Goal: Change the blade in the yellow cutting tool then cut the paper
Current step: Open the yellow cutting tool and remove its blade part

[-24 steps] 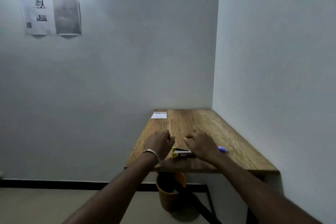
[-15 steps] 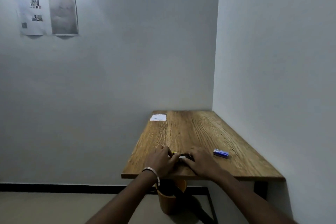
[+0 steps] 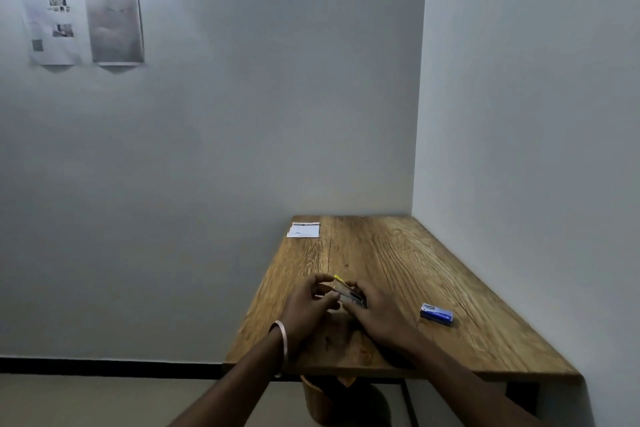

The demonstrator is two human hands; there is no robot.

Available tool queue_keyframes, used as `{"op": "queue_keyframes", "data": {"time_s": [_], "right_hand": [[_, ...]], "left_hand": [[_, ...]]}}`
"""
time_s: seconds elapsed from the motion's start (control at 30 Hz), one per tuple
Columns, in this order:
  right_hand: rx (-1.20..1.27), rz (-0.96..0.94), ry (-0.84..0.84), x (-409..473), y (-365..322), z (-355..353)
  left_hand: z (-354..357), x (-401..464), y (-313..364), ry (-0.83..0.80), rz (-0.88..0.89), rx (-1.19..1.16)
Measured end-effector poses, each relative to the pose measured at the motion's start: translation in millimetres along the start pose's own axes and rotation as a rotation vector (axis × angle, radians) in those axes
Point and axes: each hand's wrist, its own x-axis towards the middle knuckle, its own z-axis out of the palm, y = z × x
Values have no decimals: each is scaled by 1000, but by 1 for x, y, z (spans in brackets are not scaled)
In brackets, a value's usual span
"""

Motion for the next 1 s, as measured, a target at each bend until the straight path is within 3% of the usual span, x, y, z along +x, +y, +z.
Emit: {"op": "queue_keyframes", "data": {"time_s": [0.13, 0.33, 0.5, 0.7, 0.83, 1.0], "right_hand": [[212, 98, 87, 17, 3, 5], [327, 213, 183, 41, 3, 19], [458, 297, 188, 48, 11, 23], [489, 323, 271, 50, 17, 24], [609, 295, 198, 45, 16, 22], [527, 309, 134, 47, 15, 20]], "left_hand": [[-2, 11, 0, -15, -79, -226], [-1, 27, 3, 24, -198, -443], [5, 40, 0, -26, -147, -354], [12, 47, -4, 45, -35, -212], [12, 44, 1, -7, -1, -217], [12, 40, 2, -51, -12, -239]]}}
